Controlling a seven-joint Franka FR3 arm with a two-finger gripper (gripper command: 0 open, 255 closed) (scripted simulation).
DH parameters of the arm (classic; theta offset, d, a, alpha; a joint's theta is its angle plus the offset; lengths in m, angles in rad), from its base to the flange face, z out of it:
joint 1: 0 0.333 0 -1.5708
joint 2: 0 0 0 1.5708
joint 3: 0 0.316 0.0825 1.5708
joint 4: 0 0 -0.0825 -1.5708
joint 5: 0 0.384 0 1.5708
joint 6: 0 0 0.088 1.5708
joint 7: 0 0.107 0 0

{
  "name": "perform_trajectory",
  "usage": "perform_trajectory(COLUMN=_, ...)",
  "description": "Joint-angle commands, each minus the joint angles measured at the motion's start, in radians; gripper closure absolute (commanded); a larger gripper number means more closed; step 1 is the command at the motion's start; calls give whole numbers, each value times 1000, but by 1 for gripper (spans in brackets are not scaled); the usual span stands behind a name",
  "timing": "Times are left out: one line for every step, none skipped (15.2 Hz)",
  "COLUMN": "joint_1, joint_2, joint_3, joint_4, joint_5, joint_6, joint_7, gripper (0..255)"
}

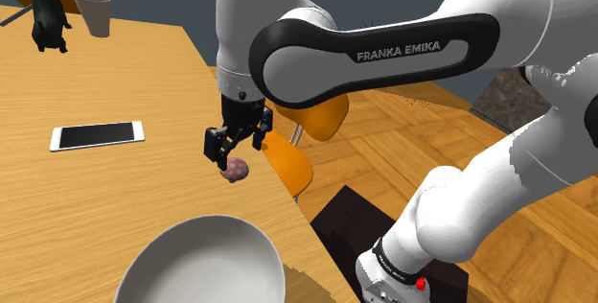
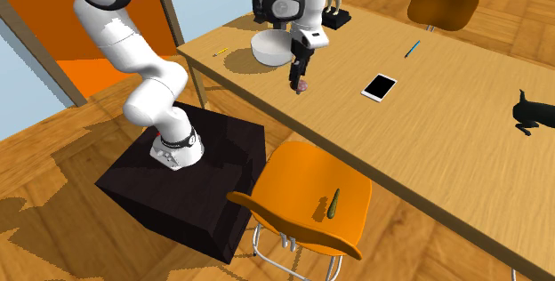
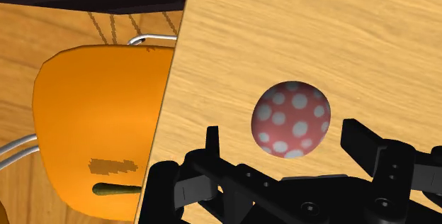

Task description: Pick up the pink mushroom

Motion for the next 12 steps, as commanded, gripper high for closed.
perform_trajectory(joint_1=2, joint_2=44, joint_3=19, joint_4=17, joint_5=-17, joint_6=14, joint_7=27, gripper=0)
perform_trajectory(joint_1=3, joint_2=48, joint_3=20, joint_4=8, joint_5=-18, joint_6=28, joint_7=29, gripper=0)
perform_trajectory(joint_1=3, joint_2=52, joint_3=21, joint_4=-2, joint_5=-20, joint_6=42, joint_7=31, gripper=0)
perform_trajectory(joint_1=3, joint_2=57, joint_3=23, joint_4=-11, joint_5=-22, joint_6=55, joint_7=33, gripper=0)
perform_trajectory(joint_1=3, joint_2=62, joint_3=24, joint_4=-21, joint_5=-23, joint_6=69, joint_7=35, gripper=0)
perform_trajectory(joint_1=3, joint_2=67, joint_3=25, joint_4=-30, joint_5=-25, joint_6=83, joint_7=38, gripper=0)
perform_trajectory(joint_1=3, joint_2=73, joint_3=27, joint_4=-38, joint_5=-28, joint_6=96, joint_7=40, gripper=0)
perform_trajectory(joint_1=2, joint_2=76, joint_3=28, joint_4=-43, joint_5=-29, joint_6=104, joint_7=42, gripper=0)
perform_trajectory(joint_1=3, joint_2=76, joint_3=28, joint_4=-43, joint_5=-29, joint_6=104, joint_7=42, gripper=0)
perform_trajectory(joint_1=3, joint_2=75, joint_3=28, joint_4=-43, joint_5=-28, joint_6=103, joint_7=42, gripper=255)
perform_trajectory(joint_1=2, joint_2=76, joint_3=28, joint_4=-43, joint_5=-29, joint_6=104, joint_7=42, gripper=255)
perform_trajectory(joint_1=2, joint_2=76, joint_3=28, joint_4=-43, joint_5=-29, joint_6=104, joint_7=42, gripper=255)
